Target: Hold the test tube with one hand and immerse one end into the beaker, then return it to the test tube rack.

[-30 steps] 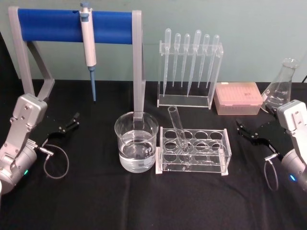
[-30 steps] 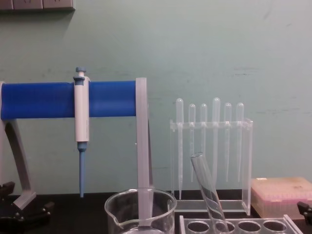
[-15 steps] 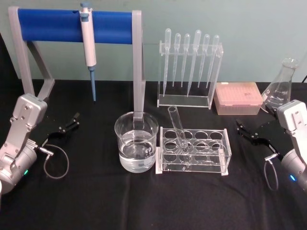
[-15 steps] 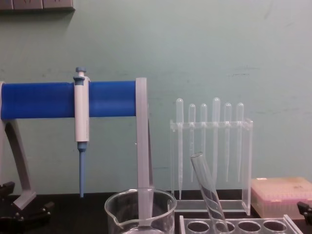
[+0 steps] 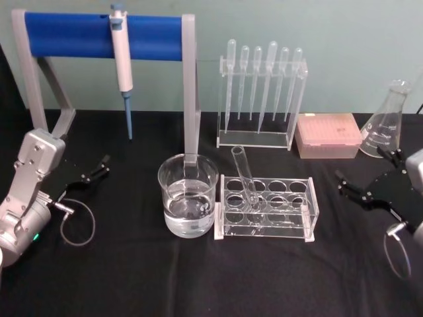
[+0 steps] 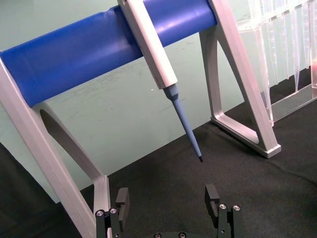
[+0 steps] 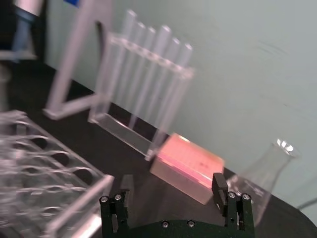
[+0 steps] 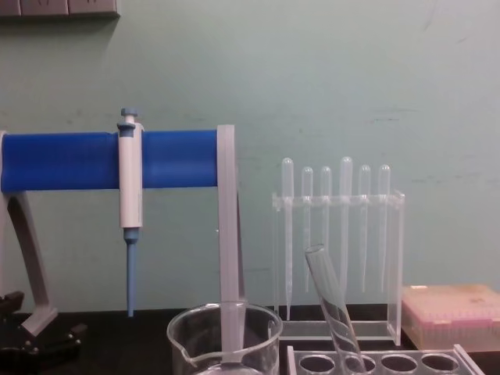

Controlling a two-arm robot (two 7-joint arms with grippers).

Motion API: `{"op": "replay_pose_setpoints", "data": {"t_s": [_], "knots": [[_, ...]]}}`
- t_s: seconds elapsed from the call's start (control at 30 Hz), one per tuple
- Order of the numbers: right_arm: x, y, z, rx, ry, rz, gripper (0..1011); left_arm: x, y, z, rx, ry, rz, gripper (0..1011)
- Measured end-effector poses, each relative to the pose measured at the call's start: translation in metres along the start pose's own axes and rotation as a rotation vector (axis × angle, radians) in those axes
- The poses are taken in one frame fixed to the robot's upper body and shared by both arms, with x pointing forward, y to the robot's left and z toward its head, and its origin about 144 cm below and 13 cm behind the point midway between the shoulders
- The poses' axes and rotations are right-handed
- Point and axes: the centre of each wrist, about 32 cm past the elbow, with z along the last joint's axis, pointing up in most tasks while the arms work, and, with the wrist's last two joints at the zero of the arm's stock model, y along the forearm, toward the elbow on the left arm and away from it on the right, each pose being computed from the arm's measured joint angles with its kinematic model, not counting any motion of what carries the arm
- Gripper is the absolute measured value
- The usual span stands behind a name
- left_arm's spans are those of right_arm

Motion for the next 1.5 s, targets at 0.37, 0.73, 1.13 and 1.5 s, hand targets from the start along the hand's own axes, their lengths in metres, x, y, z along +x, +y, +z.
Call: {"op": "replay_pose_setpoints", "data": {"t_s": [0.37, 0.73, 1.13, 1.5], "knots": [[-0.018, -0.004, 0.049, 0.089, 0.061, 0.362, 1002, 0.0, 0.0, 0.0, 0.0, 0.0, 0.0, 1000], [-0.041, 0.036, 0.066, 0.098, 0.062, 0.491, 1003, 0.0, 0.0, 0.0, 0.0, 0.0, 0.0, 1000], [-0.048, 0.067, 0.07, 0.093, 0.056, 0.472, 1002, 0.0, 0.0, 0.0, 0.0, 0.0, 0.0, 1000], [-0.049, 0.082, 0.062, 0.07, 0.091, 0.444, 1002, 0.0, 0.0, 0.0, 0.0, 0.0, 0.0, 1000]]}}
